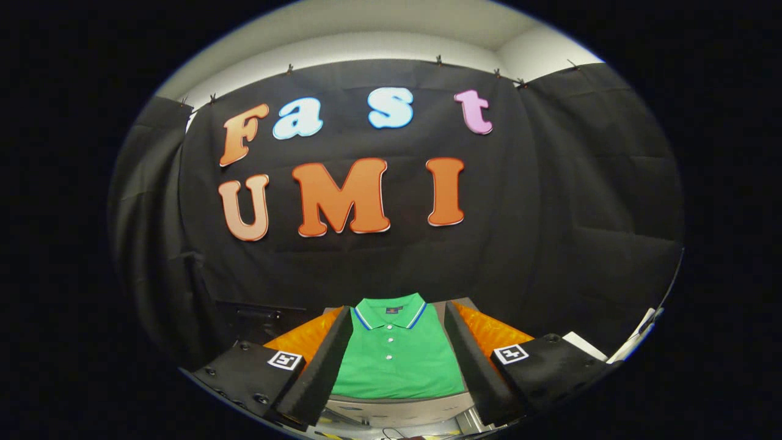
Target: Put the clothes into the washing machine and then close the washing machine lid.
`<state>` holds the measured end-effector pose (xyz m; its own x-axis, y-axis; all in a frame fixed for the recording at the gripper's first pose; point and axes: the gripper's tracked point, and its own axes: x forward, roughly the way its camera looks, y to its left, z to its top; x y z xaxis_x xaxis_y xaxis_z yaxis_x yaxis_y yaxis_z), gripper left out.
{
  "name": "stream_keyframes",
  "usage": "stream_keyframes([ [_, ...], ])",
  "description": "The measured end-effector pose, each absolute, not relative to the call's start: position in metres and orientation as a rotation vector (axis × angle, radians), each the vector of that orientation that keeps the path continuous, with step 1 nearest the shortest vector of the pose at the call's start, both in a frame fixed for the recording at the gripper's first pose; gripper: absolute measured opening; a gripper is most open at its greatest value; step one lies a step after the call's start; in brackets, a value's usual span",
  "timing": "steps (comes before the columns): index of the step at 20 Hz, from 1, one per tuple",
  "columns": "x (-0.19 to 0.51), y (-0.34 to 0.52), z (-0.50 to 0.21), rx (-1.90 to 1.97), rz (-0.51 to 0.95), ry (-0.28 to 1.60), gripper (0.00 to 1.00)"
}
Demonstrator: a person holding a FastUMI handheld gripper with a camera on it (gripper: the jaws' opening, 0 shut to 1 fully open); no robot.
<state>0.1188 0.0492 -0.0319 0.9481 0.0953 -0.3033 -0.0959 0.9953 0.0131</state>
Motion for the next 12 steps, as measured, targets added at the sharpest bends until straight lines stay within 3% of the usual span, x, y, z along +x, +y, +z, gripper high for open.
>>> stream_keyframes([
  [6,0.214,0.070,-0.080,-0.050,0.149,0.566,0.98],
  [12,0.242,0.087,-0.181,-0.052,0.177,0.924,0.97],
])
